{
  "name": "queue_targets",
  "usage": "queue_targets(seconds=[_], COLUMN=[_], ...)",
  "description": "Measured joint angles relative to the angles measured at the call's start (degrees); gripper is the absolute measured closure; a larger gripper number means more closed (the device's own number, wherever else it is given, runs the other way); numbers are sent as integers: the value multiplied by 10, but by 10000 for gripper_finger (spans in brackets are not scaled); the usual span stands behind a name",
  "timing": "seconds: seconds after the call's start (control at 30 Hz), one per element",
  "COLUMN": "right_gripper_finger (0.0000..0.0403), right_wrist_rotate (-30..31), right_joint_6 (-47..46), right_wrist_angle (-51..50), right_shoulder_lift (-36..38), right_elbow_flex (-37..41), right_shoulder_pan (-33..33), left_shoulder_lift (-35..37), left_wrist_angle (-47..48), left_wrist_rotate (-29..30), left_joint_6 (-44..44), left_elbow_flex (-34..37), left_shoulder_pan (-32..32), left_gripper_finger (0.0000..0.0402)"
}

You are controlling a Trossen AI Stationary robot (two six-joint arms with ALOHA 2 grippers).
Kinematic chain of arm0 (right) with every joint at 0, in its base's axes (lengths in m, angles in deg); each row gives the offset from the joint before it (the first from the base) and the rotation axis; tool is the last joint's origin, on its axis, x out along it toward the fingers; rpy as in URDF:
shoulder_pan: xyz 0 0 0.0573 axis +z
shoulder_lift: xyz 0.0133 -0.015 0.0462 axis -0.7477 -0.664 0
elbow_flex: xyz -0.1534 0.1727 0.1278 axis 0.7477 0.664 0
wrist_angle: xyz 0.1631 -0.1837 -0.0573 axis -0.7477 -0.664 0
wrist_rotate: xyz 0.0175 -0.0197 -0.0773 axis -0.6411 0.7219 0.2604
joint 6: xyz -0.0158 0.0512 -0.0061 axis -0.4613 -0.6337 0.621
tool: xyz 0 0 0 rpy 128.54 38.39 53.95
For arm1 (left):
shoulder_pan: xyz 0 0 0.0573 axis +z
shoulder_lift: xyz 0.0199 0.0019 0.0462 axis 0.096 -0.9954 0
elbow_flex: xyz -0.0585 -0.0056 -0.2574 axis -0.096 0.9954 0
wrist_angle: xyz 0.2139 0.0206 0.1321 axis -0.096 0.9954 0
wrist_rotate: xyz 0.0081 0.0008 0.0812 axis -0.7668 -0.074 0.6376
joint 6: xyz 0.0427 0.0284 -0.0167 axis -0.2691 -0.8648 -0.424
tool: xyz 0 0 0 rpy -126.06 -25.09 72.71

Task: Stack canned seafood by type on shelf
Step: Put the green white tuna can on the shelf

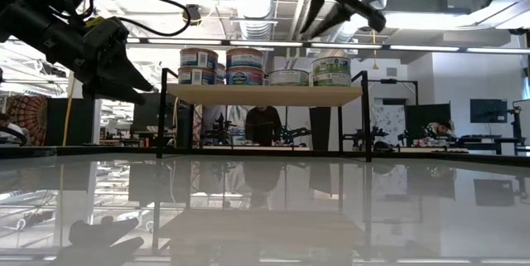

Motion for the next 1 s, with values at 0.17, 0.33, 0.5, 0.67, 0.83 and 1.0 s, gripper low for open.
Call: queue_targets(seconds=[0.17,0.33,0.5,0.67,0.83,1.0], right_gripper_finger=[383,391,393,392,391,390], right_wrist_rotate=[-36,-125,-160,-168,-181,-185], right_joint_6=[39,89,112,137,171,179], right_wrist_angle=[23,10,-98,-200,-215,-219], right_shoulder_lift=[0,-15,-69,-127,-157,-171], right_elbow_flex=[-9,-51,-133,-209,-253,-255], right_shoulder_pan=[-36,-82,-105,-117,-127,-131], left_shoulder_lift=[0,0,0,0,0,0], left_wrist_angle=[0,0,5,6,20,38], left_wrist_rotate=[0,0,0,0,0,0], left_joint_6=[0,0,-2,-2,-2,-2], left_elbow_flex=[0,0,0,0,0,0], left_shoulder_pan=[0,0,0,0,0,0], left_gripper_finger=[148,148,148,148,148,148])
